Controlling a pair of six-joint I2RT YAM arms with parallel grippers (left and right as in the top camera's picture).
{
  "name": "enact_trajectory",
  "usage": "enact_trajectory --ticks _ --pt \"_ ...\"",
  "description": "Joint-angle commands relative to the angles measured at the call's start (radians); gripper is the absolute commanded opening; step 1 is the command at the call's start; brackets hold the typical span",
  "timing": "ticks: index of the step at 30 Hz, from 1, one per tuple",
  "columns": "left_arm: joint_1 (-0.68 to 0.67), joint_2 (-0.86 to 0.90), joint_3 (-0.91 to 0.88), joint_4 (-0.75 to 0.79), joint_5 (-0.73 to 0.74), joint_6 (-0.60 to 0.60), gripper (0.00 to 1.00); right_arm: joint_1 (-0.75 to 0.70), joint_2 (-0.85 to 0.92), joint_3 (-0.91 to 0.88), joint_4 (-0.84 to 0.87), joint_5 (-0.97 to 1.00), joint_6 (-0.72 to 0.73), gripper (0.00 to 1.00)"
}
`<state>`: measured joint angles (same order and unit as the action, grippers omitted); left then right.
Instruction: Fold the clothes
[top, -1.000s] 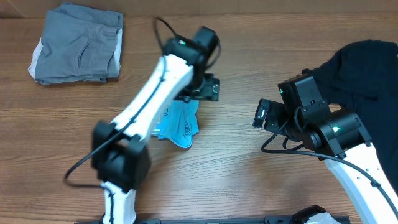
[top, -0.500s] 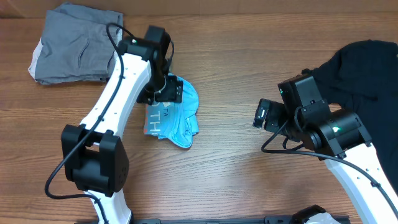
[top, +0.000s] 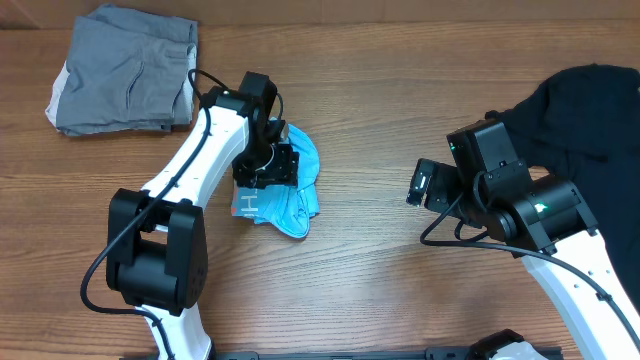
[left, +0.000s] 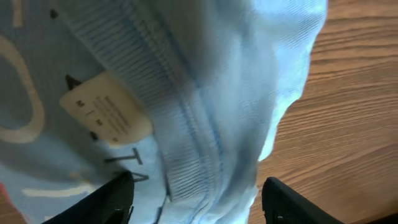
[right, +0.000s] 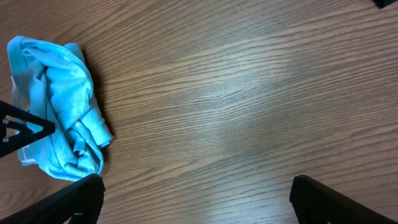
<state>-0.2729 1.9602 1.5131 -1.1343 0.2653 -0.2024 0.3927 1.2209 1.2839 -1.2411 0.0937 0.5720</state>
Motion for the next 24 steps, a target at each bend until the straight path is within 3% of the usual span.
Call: enact_trajectory --ticks 1,11,14,17,20,24 --pt "0.003 0.009 -0.007 0.018 0.063 0.007 0.66 -0.002 0.001 0.006 0.005 0.01 0.002 1.0" --pt "-0.037 0.009 -0.007 0.085 0.104 -0.032 0.49 -0.002 0.001 0.006 0.005 0.01 0.002 1.0" --pt "-0.063 0.009 -0.007 0.105 0.109 -0.049 0.34 -0.002 0.001 0.006 0.005 0.01 0.002 1.0" --pt "-0.091 0.009 -0.007 0.124 0.104 -0.069 0.11 -0.002 0.001 0.006 0.005 0.01 0.002 1.0" --pt "-0.117 0.009 -0.007 0.142 0.1 -0.09 0.1 -0.002 0.001 0.006 0.005 0.01 0.002 1.0" --pt "-0.148 0.009 -0.007 0.149 0.097 -0.09 0.18 -0.002 0.001 0.006 0.005 0.01 0.002 1.0"
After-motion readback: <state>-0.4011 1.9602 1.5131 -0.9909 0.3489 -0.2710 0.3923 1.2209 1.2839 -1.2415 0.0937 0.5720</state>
